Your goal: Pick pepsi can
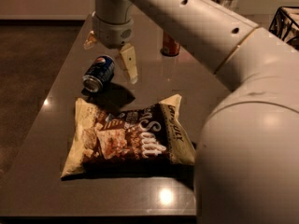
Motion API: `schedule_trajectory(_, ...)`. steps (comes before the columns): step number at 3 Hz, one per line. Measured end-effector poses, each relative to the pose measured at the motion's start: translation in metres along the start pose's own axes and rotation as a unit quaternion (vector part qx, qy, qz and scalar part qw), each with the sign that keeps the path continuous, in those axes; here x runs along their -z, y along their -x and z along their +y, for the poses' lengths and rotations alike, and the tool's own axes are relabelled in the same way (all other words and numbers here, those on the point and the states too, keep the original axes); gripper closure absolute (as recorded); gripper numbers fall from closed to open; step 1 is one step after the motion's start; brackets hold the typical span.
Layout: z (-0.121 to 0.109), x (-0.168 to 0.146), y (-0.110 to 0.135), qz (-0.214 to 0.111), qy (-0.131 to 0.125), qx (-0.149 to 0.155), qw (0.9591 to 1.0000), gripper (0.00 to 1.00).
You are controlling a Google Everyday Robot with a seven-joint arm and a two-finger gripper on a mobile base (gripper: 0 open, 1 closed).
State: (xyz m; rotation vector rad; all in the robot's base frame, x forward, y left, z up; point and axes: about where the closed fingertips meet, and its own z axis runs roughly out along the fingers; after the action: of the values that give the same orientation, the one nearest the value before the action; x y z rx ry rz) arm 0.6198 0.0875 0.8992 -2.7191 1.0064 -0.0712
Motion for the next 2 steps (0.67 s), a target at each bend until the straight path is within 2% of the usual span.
schedule_trajectory(1, -0.009, -0.018, 0.005, 0.011, 0.03, 0.046, 0.9984, 0.0)
schedule_trajectory(2, -0.015, -0.031, 0.006, 0.026, 0.056, 0.077, 0.9951, 0.0)
